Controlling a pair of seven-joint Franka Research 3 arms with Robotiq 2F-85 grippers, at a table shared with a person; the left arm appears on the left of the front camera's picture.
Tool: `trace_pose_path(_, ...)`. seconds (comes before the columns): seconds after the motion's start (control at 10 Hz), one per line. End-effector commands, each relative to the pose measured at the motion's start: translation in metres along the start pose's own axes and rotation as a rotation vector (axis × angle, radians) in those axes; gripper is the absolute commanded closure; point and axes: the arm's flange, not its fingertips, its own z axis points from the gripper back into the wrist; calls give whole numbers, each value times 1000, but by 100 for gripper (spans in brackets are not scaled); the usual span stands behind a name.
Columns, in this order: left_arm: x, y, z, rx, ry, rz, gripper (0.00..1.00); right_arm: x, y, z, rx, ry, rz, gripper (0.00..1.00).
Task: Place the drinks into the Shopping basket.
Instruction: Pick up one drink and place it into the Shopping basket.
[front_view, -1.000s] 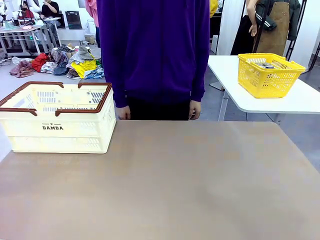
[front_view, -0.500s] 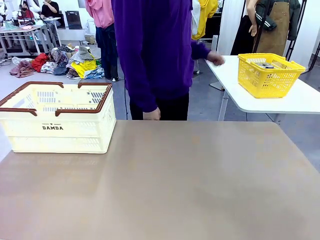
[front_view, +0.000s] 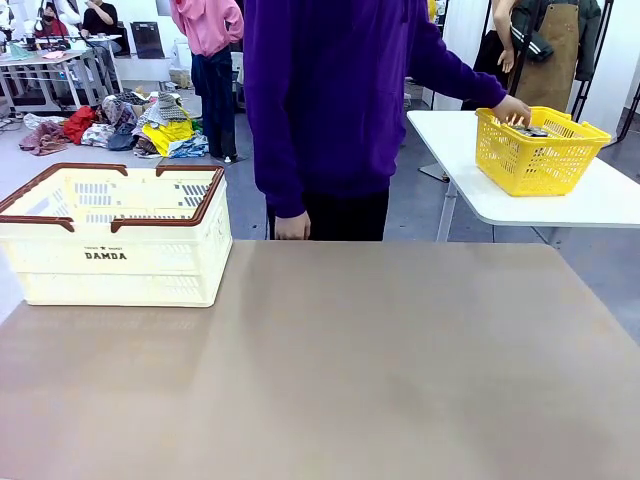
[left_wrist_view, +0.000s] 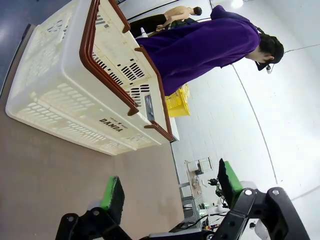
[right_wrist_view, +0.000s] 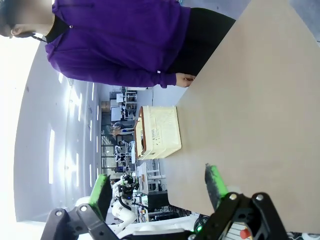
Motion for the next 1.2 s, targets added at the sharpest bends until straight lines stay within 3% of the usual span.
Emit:
trace_pose_path(0.0, 1, -1, 2, -10, 3, 0, 0, 2, 3, 0, 21, -7, 11, 0)
trace_pose_path(1.1, 1, -1, 2, -10, 3, 0, 0, 2, 3, 0, 21, -7, 11, 0)
